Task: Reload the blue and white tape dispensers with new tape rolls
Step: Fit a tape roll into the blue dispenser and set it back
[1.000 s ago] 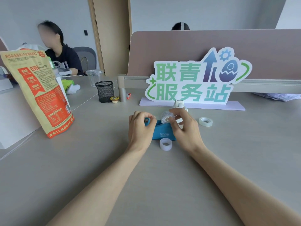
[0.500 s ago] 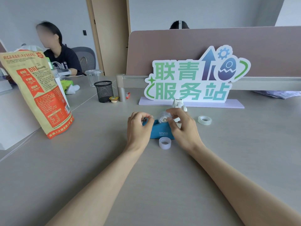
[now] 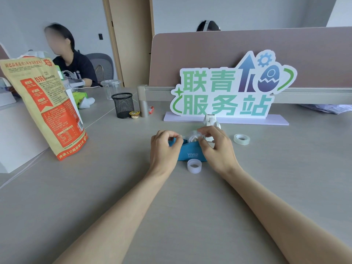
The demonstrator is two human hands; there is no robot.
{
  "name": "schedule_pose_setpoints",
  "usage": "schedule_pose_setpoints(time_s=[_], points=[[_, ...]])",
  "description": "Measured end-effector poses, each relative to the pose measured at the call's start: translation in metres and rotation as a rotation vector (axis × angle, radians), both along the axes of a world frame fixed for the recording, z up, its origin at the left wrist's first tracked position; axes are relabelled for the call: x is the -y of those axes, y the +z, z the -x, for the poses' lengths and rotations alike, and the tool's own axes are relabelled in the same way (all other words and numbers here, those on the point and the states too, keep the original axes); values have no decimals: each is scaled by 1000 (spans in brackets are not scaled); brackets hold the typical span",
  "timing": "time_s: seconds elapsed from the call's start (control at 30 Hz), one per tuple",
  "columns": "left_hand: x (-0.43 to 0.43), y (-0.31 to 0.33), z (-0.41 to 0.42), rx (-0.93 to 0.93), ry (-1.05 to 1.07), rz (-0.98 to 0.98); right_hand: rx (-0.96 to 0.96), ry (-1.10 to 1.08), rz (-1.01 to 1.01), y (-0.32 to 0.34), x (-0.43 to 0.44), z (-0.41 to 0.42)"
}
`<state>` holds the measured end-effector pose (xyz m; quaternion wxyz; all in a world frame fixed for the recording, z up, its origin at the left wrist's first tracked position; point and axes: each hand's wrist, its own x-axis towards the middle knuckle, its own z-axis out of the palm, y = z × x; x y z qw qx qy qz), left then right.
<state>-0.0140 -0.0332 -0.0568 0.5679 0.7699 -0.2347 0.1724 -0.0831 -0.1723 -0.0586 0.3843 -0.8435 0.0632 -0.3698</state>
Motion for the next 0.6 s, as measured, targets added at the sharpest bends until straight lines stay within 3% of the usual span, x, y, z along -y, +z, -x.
schedule_pose_setpoints(time_s=[0.6], points=[[0, 1, 2, 25, 14, -31, 49, 15, 26, 5, -11, 11]])
